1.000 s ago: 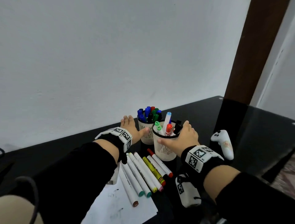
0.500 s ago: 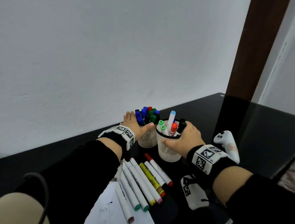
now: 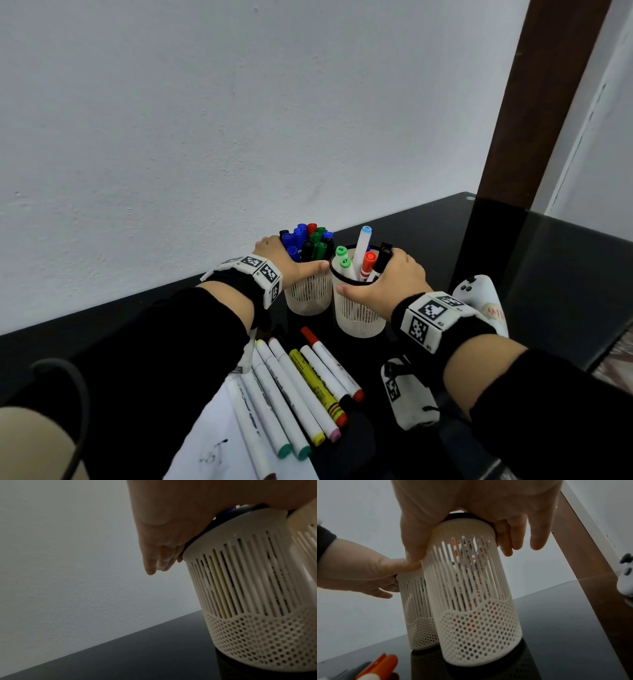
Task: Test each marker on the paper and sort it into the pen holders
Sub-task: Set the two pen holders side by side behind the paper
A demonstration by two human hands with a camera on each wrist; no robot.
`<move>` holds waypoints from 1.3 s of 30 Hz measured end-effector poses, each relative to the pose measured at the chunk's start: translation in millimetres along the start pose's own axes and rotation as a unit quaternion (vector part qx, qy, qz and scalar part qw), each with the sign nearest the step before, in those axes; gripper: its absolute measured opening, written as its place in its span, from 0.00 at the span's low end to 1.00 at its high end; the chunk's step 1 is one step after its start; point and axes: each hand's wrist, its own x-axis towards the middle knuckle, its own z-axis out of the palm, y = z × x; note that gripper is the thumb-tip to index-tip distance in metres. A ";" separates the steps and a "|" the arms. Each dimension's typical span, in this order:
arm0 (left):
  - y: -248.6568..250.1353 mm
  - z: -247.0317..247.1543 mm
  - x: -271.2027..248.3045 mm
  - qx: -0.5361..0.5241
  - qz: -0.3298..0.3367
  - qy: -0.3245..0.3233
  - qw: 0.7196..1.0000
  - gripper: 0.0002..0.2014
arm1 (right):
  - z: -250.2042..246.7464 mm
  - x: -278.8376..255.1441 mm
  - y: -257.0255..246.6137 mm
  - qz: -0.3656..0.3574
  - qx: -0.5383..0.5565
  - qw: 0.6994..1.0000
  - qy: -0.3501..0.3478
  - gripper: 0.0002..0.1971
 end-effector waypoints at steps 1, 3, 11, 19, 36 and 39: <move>0.4 -1.4 -0.2 -0.008 0.010 0.001 1.000 0.46 | 1.5 0.5 0.8 -0.001 0.009 1.000 0.002 0.55; 0.1 -2.8 0.5 -0.024 0.043 -0.012 0.999 0.39 | 4.3 1.7 2.2 -0.003 0.022 1.000 0.011 0.54; -4.3 3.9 9.5 -0.068 0.031 -0.022 0.997 0.55 | 11.0 10.7 6.4 -0.020 0.041 0.998 0.043 0.55; -11.4 5.3 2.6 -0.124 0.032 -0.005 0.992 0.40 | 8.8 13.0 3.0 -0.042 0.050 0.996 0.058 0.56; -89.2 -98.2 -53.0 -0.131 -0.016 0.146 0.980 0.45 | 9.8 -27.6 -108.0 -0.139 0.087 0.986 0.022 0.52; -118.0 -114.8 -69.2 -0.121 -0.043 0.158 0.979 0.50 | 24.4 -42.7 -133.6 -0.166 0.095 0.982 0.004 0.51</move>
